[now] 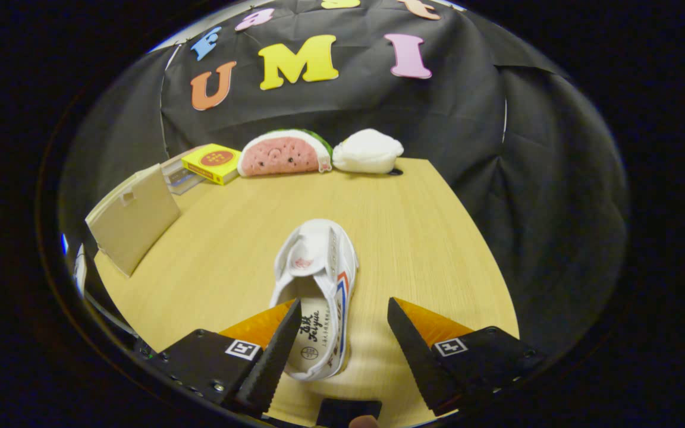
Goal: Open the storage box then place both shoes into the box .Put the left shoe in first, then the right shoe, with the right side of both shoes facing outward in a uniform manner.
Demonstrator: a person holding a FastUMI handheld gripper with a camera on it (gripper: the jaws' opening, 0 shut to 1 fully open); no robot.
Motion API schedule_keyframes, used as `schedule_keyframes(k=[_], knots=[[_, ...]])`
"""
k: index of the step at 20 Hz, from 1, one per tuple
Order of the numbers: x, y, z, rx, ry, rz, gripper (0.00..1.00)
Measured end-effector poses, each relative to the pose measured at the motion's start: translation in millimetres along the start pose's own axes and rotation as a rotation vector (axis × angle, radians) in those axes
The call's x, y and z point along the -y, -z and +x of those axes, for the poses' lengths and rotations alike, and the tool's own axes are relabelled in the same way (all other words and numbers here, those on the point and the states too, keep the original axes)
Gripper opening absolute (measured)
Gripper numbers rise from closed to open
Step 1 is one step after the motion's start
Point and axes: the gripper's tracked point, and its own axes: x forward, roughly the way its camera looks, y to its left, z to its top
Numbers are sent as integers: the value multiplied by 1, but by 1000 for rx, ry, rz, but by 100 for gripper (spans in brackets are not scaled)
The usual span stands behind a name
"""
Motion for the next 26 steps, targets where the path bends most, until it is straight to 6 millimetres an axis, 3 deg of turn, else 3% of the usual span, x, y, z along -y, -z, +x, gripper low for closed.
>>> schedule_keyframes(k=[3, 6, 10, 12, 13, 14, 16, 18, 23, 26], knots=[[3, -8, 21, -14, -18, 29, 90], [-3, -10, 38, -60, -62, 57, 77], [-7, -10, 42, -114, -92, 77, 32], [5, -13, 45, -128, -40, 90, 31], [8, -9, 44, -142, -43, 122, 5], [9, -9, 41, -164, -37, 167, 0], [8, -13, 34, -195, -18, 299, 0], [-7, -9, 23, -222, -6, 413, 0], [-66, -10, -15, -229, 9, 482, 0], [-110, -26, -38, -217, 21, 488, 0]])
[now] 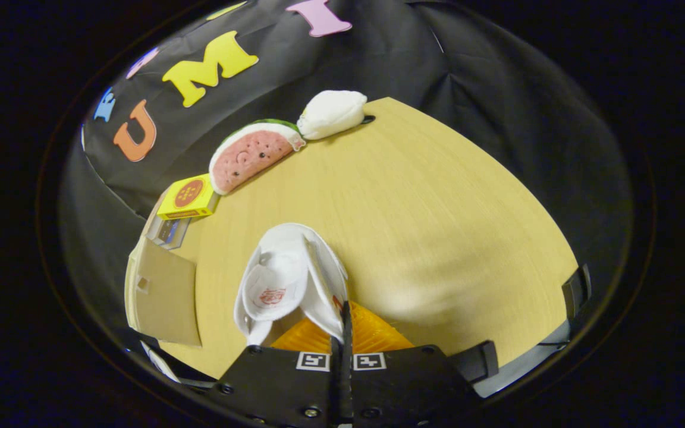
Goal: Open the storage box then place both shoes into the box .Put the left shoe in first, then the right shoe, with the right side of both shoes facing outward in a uniform manner.
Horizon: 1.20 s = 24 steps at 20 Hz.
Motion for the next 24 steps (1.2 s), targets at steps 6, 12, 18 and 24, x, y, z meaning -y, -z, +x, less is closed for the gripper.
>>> schedule_keyframes(k=[6, 12, 18, 24], knots=[[-138, 7, -50, 101, 1, -16, 0], [-299, 19, -67, 198, -22, -41, 0], [-395, 48, -38, 232, 20, -33, 0], [-413, 65, -6, 257, 140, -30, 0]])
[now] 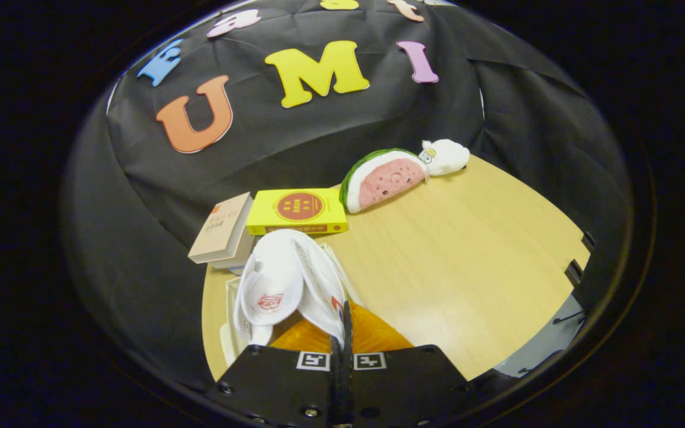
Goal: Open the storage box then place both shoes into the box .Put the left shoe in first, then the right shoe, with the right side of both shoes facing outward in a uniform manner.
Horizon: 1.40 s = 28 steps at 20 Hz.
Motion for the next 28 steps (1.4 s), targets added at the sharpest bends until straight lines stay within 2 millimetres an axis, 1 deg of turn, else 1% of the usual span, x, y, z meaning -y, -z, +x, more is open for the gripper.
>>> schedule_keyframes(k=[2, 5, 9, 10, 11, 14, 16, 18, 22, 23, 24, 25, 26, 28], knots=[[-7, 1, 5, 22, 22, -8, 0], [-14, 7, 4, 70, 47, -46, 0], [-24, 28, 10, 61, 45, -32, 0], [-24, 31, 14, 59, 50, -34, 0], [-20, 32, 18, 64, 61, -41, 0], [-8, 30, 27, 94, 115, -48, 0], [-9, 34, 33, 98, 121, -61, 0], [-9, 35, 34, 111, 122, -60, 0], [-6, 38, 36, 131, 113, -125, 0], [-9, 45, 38, 117, 94, -132, 6], [-9, 57, 40, 78, 73, -144, 11], [-8, 66, 38, 51, 58, -154, 30], [-8, 68, 36, 49, 43, -157, 47], [-11, 59, 26, 80, 12, -201, 80]])
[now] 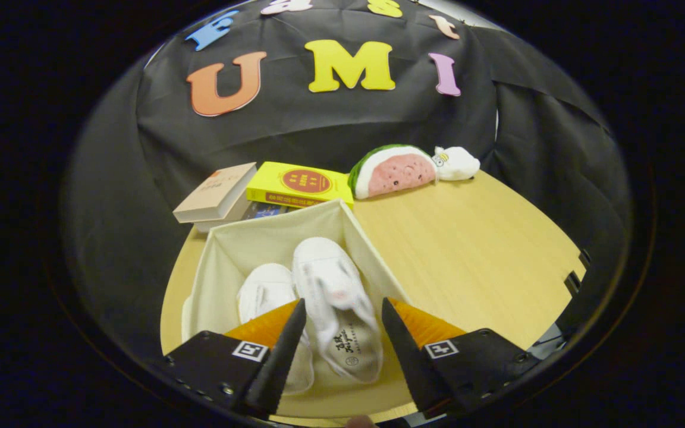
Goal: Open the storage box then place both shoes into the box .Put the left shoe in first, then the right shoe, with the right side of both shoes facing outward in a uniform manner.
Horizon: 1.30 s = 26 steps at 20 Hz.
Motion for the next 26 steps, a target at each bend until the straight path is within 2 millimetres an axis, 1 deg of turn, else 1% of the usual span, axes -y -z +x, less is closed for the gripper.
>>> schedule_keyframes(k=[1, 3, 6, 8, 9, 12, 14, 16, 18, 19, 20, 22, 24, 26], knots=[[-1, -4, -6, 17, -17, -28, 87], [0, -19, -18, 60, -43, -61, 90], [7, -49, -41, 146, -72, -84, 90], [10, -66, -63, 190, -112, -93, 90], [17, -75, -74, 215, -125, -102, 91], [44, -111, -114, 312, -145, -85, 91], [64, -131, -138, 370, -146, -87, 92], [85, -147, -157, 419, -126, -113, 91], [99, -163, -175, 468, -110, -118, 92], [107, -169, -186, 499, -104, -114, 92], [113, -175, -191, 520, -96, -104, 92], [120, -175, -200, 527, -101, -87, 93], [128, -179, -204, 531, -97, -64, 93], [128, -176, -204, 518, -108, -55, 93]])
